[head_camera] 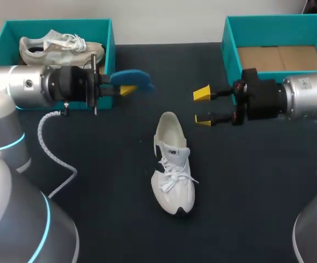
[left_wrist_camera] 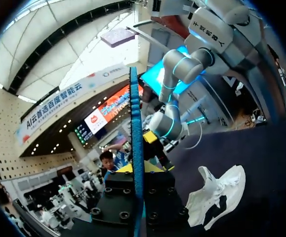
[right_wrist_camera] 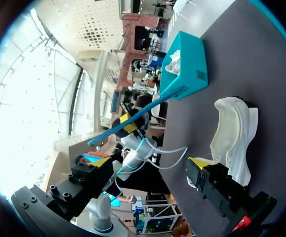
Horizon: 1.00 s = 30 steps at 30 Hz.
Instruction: Take the shoe out of the shoebox, open the shoe tongue, remove and reinsert the insole, then place the shoe into the shoebox
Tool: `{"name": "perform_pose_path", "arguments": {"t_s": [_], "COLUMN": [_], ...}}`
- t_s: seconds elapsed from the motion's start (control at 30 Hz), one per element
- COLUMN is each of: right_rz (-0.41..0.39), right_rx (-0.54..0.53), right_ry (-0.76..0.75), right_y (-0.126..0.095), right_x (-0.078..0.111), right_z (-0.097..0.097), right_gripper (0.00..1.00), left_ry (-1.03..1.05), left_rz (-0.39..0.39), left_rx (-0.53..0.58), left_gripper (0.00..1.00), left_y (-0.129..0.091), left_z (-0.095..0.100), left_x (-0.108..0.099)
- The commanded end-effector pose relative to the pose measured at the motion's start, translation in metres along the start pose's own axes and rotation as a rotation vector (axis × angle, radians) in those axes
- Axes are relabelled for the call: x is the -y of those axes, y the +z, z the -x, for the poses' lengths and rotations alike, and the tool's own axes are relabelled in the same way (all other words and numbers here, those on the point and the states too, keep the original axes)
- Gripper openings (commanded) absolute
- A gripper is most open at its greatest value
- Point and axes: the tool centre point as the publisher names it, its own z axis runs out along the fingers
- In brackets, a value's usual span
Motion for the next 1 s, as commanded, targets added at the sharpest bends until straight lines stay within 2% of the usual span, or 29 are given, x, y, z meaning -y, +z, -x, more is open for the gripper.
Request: {"name": "perform_pose_path", "arguments": {"t_s": [0.03,0.3,0.77,1.0], "right_rz": [0.002,0.002,0.002,-0.007], "right_rx": [0.003,0.003,0.003,0.009], "right_ry": [0.001,0.001,0.001,-0.005], "right_y": [0.002,0.002,0.002,0.019], "right_x": [0.000,0.000,0.000,-0.003], "right_z": [0.000,0.000,0.000,-0.003], "right_gripper": [1.00,1.00,1.00,1.00], "left_ry": [0.596,0.807,0.769,0.773], "left_rz": [0.065,0.088,0.113,0.121], "left_rx": [-0.035,-0.042,-0.043,-0.049], "left_gripper": [0.00,0.00,0.00,0.00], "left_y": [0.002,0.004,0.007,0.013], "left_z": [-0.001,-0.003,-0.007,-0.012], "left_x": [-0.005,-0.009,-0.019,-0.030]}}
